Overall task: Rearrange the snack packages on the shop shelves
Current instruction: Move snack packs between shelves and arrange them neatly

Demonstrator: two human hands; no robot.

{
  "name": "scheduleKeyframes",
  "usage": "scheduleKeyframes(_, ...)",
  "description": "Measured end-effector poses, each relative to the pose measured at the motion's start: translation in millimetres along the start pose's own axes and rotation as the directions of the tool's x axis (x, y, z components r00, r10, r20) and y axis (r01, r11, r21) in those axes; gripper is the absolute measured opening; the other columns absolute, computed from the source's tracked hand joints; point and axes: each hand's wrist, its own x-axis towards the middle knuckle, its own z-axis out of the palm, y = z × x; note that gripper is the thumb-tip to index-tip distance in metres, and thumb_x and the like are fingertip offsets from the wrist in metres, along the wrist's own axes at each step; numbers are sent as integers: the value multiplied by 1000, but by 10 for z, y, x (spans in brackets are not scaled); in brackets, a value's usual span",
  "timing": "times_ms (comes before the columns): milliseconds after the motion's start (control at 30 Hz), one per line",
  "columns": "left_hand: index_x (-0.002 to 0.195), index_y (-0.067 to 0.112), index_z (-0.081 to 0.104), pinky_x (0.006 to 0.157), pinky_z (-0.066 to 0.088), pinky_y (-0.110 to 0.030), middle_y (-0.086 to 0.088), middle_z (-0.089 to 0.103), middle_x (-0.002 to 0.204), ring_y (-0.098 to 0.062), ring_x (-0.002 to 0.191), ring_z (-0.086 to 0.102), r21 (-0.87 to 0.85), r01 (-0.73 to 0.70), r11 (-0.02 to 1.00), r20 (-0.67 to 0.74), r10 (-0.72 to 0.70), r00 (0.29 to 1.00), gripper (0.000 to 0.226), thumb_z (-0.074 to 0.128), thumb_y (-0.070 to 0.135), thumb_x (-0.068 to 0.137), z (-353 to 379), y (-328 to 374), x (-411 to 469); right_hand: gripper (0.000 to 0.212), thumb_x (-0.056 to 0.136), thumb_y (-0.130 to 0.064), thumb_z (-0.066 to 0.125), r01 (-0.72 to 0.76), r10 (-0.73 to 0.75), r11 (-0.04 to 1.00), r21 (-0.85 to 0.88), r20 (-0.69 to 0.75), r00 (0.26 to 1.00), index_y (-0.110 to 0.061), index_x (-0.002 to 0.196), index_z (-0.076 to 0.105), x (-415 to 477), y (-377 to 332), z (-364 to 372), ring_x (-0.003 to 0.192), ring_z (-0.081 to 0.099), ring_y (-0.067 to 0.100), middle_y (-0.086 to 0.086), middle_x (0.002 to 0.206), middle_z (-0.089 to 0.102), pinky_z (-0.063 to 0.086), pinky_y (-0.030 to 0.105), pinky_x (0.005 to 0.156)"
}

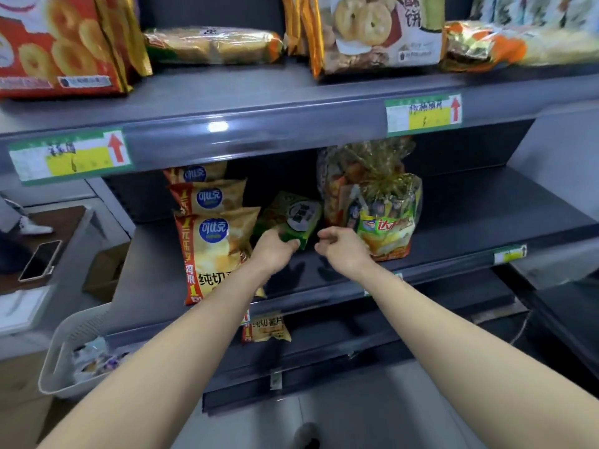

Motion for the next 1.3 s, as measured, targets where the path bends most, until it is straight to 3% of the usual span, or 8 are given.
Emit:
scheduleKeyframes(100, 126, 6, 52, 90, 38, -24, -14, 57, 126, -28, 114, 53, 5, -5, 1000, 20, 5, 1000, 36, 56, 18, 92, 79, -39, 300, 34, 88, -11, 62, -70, 69, 996, 58, 19, 997, -3, 121, 59, 267, 98, 87, 97, 59, 22, 11, 107, 65, 46, 29, 89)
scheduleKeyframes(200, 130, 8, 47, 82, 34, -20, -12, 53, 130, -28, 115, 50, 65, -14, 998, 13, 13, 1000, 38, 52, 16, 93, 145, -101, 573, 38, 90, -13, 60, -97, 93, 991, 93, 43, 995, -3, 126, 56, 463, 196, 188, 95, 52, 15, 2, 106, 59, 40, 22, 83)
scheduleKeyframes(500, 127, 6, 51, 89, 41, -27, -15, 54, 129, -28, 115, 52, -27, 25, 999, -107, -28, 994, 34, 47, 18, 95, 249, -299, 1024, 38, 92, -15, 55, -131, 113, 985, 113, 151, 982, -13, 130, 51, 774, 409, 445, 101, 52, 20, 5, 115, 59, 41, 25, 81)
scheduleKeyframes(700, 124, 1, 50, 88, 44, -33, -18, 54, 125, -32, 111, 53, 67, 117, 991, -140, -107, 984, 34, 36, 19, 100, 298, -316, 1066, 36, 94, -6, 44, -181, 158, 977, 111, 195, 968, -10, 130, 49, 875, 398, 475, 81, 48, 10, -5, 85, 52, 43, 22, 74)
scheduleKeyframes(867, 137, -1, 35, 105, 37, -37, -21, 41, 138, -35, 124, 42, 180, 225, 958, -96, -211, 973, 45, 35, 21, 98, 431, -276, 922, 47, 95, -2, 41, -139, 127, 969, 206, 70, 989, -16, 139, 35, 927, 234, 389, 115, 50, 30, 13, 129, 51, 45, 46, 101)
scheduleKeyframes(1067, 147, -1, 11, 105, 37, -33, -18, 31, 145, -31, 128, 38, -27, 418, 908, 18, -418, 908, 81, 51, 39, 89, 576, -255, 667, 55, 99, -6, 37, -144, 144, 989, 31, -7, 989, -4, 149, 13, 904, 268, 449, 139, 28, 25, 11, 154, 24, 22, 35, 115)
scheduleKeyframes(1200, 146, 3, 17, 106, 29, -33, -21, 22, 147, -35, 132, 28, 186, 267, 945, -118, -249, 961, 68, 46, 33, 93, 428, -227, 705, 73, 92, -12, 54, -144, 147, 988, 54, -62, 987, -3, 149, 10, 839, 298, 559, 141, 23, 31, 14, 155, 17, 23, 38, 114)
scheduleKeyframes(1300, 147, 7, 17, 109, 27, -33, -19, 21, 150, -36, 134, 30, 191, 96, 977, -83, -81, 993, 62, 45, 26, 95, 372, -253, 807, 79, 89, -17, 60, -183, 197, 973, 142, -90, 976, -3, 148, 9, 819, 284, 625, 140, 25, 32, 16, 154, 18, 26, 38, 113)
